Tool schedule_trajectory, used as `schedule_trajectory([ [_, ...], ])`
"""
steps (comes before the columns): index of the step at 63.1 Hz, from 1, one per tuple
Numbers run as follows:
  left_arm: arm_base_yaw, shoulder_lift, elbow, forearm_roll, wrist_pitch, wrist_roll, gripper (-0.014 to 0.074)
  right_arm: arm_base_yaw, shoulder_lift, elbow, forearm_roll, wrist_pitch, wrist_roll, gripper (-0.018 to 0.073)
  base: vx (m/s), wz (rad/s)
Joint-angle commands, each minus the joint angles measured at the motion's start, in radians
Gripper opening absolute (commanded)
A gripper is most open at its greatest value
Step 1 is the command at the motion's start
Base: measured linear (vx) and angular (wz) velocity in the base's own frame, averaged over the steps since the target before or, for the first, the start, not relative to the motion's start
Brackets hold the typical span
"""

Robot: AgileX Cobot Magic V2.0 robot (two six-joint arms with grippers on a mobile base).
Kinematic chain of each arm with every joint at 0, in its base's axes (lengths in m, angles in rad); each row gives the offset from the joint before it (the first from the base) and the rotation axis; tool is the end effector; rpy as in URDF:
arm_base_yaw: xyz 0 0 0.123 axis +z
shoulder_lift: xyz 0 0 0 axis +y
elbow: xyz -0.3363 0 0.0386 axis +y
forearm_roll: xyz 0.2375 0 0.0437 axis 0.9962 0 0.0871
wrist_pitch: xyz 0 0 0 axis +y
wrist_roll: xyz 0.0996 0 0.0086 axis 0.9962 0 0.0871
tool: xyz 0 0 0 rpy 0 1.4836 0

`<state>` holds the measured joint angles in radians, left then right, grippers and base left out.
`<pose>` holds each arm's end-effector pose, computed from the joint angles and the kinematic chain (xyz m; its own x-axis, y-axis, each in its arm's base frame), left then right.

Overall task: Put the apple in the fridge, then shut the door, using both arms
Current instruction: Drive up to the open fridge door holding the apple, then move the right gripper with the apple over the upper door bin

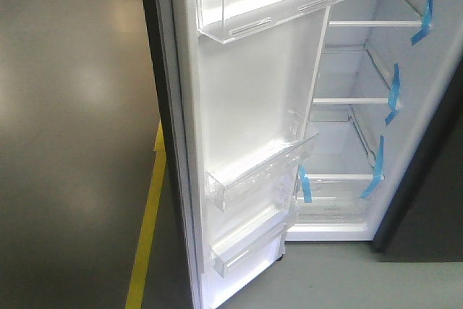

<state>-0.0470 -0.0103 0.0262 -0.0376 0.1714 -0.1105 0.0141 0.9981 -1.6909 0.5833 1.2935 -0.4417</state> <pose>0.0009 -0.0007 0.1880 -0.1065 -0.1422 -0.9841 0.0381 0.9884 -0.1469 0.0801 0.0541 0.5740 -0.3041 -0.2248 -0.9257 -0.5853 0.8108 -0.0046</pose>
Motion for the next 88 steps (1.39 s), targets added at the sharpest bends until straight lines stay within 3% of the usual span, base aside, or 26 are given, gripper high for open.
schedule_trajectory([
  [1, -0.004, -0.015, 0.020, -0.010, -0.072, -0.008, -0.0006, 0.000, -0.002, -0.019, 0.034, -0.017, -0.001, -0.0003, 0.14, -0.01],
  [88, -0.004, -0.015, 0.020, -0.010, -0.072, -0.008, -0.0006, 0.000, -0.002, -0.019, 0.034, -0.017, -0.001, -0.0003, 0.09, -0.02],
])
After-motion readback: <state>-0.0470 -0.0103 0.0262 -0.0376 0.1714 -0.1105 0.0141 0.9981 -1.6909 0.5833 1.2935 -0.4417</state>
